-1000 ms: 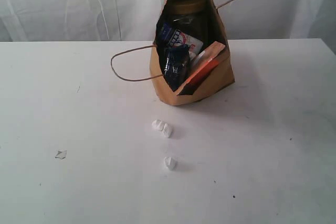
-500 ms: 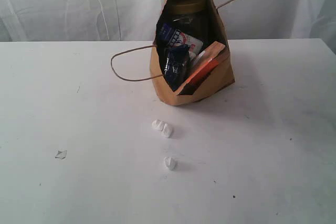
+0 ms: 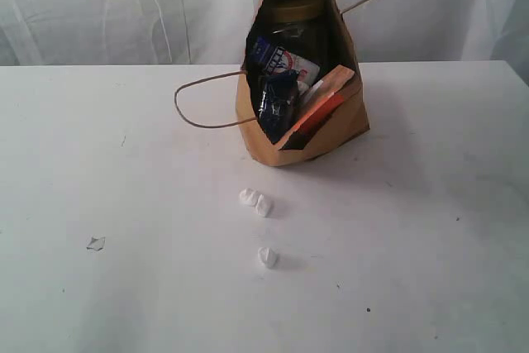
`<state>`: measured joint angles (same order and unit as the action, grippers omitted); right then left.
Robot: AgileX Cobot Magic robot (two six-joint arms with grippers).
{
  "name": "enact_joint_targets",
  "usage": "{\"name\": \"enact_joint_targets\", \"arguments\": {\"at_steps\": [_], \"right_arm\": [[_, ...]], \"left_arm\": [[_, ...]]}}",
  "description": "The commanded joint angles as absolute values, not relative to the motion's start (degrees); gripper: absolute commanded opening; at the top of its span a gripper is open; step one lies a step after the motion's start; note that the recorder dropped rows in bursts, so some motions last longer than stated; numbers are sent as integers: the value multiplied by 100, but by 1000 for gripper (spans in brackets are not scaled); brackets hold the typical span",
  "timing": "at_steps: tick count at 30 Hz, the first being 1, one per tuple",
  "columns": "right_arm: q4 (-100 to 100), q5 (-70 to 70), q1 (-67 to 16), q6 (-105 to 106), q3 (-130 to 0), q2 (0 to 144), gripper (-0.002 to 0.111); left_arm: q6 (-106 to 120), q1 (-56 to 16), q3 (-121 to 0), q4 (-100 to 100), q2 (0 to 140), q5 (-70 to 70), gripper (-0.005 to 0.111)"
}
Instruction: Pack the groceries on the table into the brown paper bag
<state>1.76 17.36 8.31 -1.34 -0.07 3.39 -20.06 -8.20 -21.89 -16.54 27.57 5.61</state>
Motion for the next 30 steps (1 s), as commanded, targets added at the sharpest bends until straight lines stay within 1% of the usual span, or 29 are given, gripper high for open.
{"name": "enact_joint_targets", "arguments": {"at_steps": [1, 3, 5, 8, 10, 16, 18, 19, 21, 22, 23, 25, 27, 29, 30], "right_arm": [[216, 1714, 859, -152, 0, 294, 0], [206, 1714, 859, -152, 0, 294, 0], [206, 1714, 859, -152, 0, 294, 0], [206, 1714, 859, -152, 0, 294, 0], [206, 1714, 859, -152, 0, 294, 0], [206, 1714, 859, -152, 0, 294, 0], [206, 1714, 859, -152, 0, 294, 0], [206, 1714, 859, -152, 0, 294, 0], [206, 1714, 859, -152, 0, 294, 0], [206, 1714, 859, -152, 0, 294, 0], [206, 1714, 859, -152, 0, 294, 0], [206, 1714, 859, -152, 0, 294, 0], [206, 1714, 859, -152, 0, 294, 0], [206, 1714, 859, -152, 0, 294, 0], [206, 1714, 859, -152, 0, 294, 0]], "left_arm": [[-141, -1781, -2617, -1551, 3873, -467, 0], [-232, -2469, -2837, -896, 4548, -1060, 0], [-1252, -3088, -2819, 539, 5205, -1703, 0], [-2378, -3434, -2671, 1815, 5877, -2674, 0], [-2376, -3487, -2638, 1968, 6321, -3050, 0], [-1487, -3487, -2638, 1244, 7088, -3531, 0], [-1515, -3487, -2571, 1244, 7220, -4254, 0], [-1525, -3487, -2493, 1333, 7365, -4944, 0], [-1637, -3487, -2371, 1444, 7653, -5841, 0], [-1766, -3487, -2317, 1544, 7835, -6080, 0], [-1971, -3487, -2255, 1784, 8212, -5994, 0], [-1966, -3487, -2258, 2185, 8533, -5768, 0], [-1951, -3487, -2273, 2640, 8777, -5871, 0], [-1951, -3487, -2376, 3300, 8877, -5897, 7], [-1951, -3487, -2475, 3885, 8904, -5752, 19]]}}
